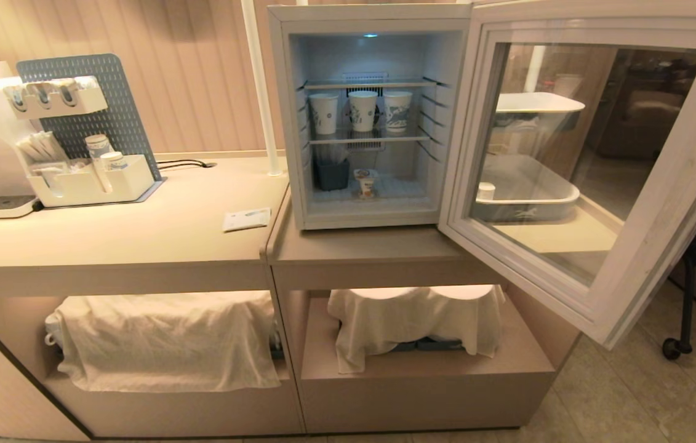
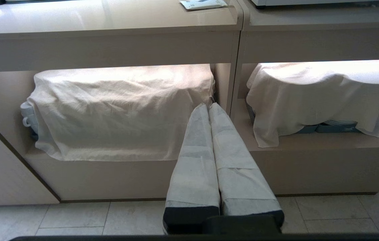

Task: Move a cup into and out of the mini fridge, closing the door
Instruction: Close the freezer door

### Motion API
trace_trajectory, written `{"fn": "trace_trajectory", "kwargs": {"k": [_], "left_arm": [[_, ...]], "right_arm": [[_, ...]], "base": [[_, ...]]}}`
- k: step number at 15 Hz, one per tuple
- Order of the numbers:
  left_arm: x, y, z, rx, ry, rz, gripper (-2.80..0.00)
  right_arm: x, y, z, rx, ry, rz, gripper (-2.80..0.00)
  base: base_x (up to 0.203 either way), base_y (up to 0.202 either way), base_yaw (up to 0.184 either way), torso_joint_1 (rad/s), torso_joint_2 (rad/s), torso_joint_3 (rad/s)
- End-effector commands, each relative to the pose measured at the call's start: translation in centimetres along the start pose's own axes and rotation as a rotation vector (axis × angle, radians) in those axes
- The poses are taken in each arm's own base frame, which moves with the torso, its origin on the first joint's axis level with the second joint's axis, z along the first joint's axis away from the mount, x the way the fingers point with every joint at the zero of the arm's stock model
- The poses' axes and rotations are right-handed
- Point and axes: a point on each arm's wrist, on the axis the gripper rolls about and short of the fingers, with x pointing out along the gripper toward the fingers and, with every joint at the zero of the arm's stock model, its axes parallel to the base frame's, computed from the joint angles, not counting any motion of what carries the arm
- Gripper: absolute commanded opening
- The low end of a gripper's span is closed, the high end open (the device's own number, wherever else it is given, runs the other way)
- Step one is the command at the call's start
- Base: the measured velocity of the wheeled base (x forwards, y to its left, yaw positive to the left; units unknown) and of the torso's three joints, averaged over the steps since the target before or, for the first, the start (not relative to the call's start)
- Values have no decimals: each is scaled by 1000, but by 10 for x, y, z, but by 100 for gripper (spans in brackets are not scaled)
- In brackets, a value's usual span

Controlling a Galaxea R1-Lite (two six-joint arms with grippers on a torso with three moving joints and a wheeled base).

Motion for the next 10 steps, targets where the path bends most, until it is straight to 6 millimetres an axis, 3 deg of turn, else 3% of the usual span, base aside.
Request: {"fn": "trace_trajectory", "kwargs": {"k": [1, 6, 10], "left_arm": [[0, 0, 0, 0, 0, 0, -280], [0, 0, 0, 0, 0, 0, -280], [0, 0, 0, 0, 2, 0, -280]], "right_arm": [[-2, 1, 0, 5, 7, 18, 0], [-12, 9, -11, 34, 59, 60, 0], [-26, 33, -25, 74, 109, 126, 0]], "base": [[0, 0, 0, 0, 0, 0], [0, 0, 0, 0, 0, 0], [0, 0, 0, 0, 0, 0]]}}
